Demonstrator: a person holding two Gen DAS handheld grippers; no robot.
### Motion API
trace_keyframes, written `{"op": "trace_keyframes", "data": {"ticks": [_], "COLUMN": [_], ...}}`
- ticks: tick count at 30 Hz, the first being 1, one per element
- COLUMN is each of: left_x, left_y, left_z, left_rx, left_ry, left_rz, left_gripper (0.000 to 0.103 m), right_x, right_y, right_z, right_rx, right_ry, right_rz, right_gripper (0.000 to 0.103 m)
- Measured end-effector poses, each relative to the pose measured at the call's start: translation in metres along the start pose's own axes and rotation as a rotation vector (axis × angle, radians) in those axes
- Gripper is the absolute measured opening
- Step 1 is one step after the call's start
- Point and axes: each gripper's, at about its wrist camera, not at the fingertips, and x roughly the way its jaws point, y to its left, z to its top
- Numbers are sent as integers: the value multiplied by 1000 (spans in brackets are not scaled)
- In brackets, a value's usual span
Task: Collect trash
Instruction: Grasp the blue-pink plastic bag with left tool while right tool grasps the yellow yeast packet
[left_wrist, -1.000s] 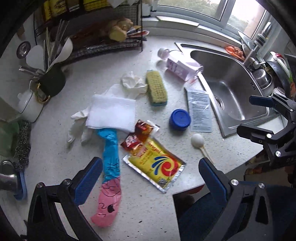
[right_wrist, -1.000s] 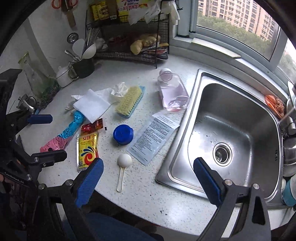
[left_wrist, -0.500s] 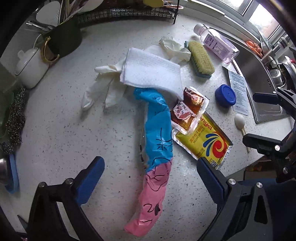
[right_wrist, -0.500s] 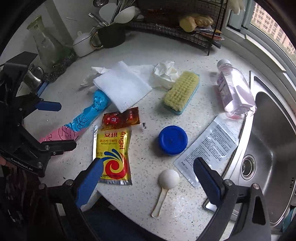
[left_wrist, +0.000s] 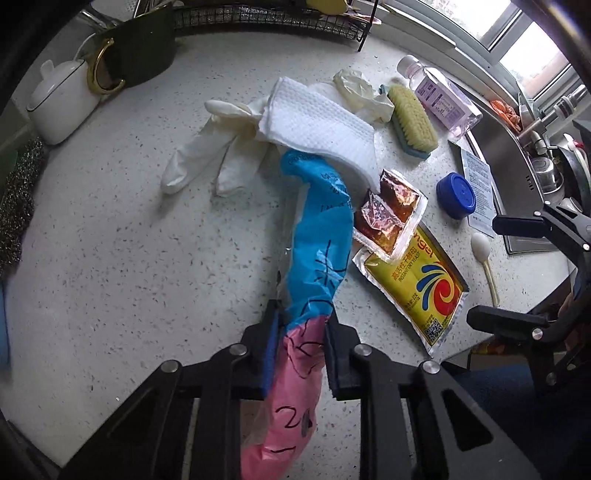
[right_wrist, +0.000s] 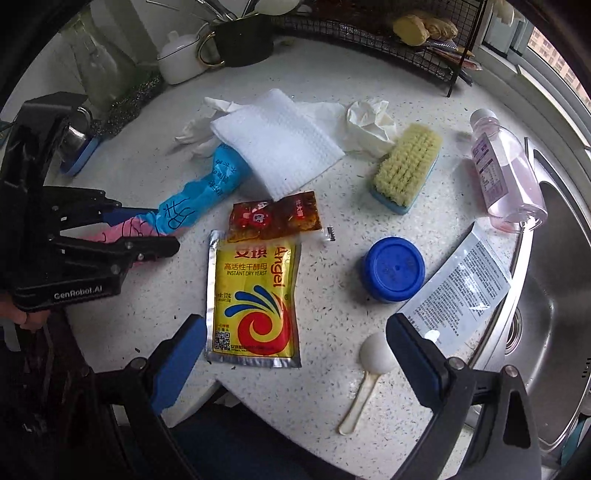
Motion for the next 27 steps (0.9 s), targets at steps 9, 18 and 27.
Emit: {"op": "trace_keyframes", "data": {"ticks": [9,18,27], "left_x": [-7,-6,-8], "left_y": [11,6,8], "left_z": [-15,-20,-24], "left_rx": [-61,-70,-91], "left_ry": [-9,-14,-28], "left_rz": [3,-17,-23], "left_gripper": [10,9,9], "right_x": [21,52,54], "right_y": [17,39,76], "right_z": [8,17,15], "right_rx": [-7,-50,-154], "right_ry": [28,77,63], "right_rz": [26,-31,-42], "right_gripper": [97,98,81]}}
